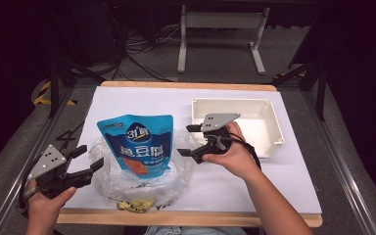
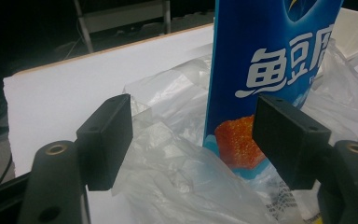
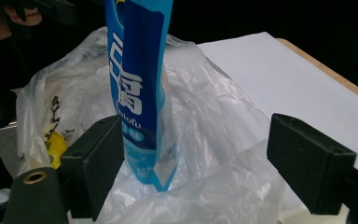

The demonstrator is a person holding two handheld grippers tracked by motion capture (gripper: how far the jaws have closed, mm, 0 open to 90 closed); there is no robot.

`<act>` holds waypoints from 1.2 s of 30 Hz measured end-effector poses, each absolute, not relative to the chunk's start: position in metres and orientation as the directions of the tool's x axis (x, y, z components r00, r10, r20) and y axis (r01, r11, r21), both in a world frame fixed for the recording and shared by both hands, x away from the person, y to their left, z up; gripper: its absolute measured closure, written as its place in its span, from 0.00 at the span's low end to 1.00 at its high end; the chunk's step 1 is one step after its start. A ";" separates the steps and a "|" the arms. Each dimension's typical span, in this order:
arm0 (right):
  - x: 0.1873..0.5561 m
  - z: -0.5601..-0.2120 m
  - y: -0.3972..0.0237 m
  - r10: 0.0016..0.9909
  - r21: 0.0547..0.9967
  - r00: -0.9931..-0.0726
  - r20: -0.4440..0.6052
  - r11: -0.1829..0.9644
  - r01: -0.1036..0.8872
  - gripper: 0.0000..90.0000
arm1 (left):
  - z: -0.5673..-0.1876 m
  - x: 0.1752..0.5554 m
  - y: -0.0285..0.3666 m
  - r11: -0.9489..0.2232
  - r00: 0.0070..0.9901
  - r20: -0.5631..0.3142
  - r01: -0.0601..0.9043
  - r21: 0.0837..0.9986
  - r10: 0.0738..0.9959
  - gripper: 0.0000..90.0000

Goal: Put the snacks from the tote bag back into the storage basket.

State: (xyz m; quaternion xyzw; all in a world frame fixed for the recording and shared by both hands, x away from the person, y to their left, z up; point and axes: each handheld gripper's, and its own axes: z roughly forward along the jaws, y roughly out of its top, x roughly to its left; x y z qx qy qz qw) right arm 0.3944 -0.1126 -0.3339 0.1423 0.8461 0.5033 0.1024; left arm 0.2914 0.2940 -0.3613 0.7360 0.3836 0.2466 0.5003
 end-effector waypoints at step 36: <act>0.402 -0.375 -0.041 0.268 0.903 -0.962 -0.045 0.422 0.076 0.19 | -0.356 0.291 0.300 -0.208 0.555 -0.012 0.332 0.920 0.832 0.33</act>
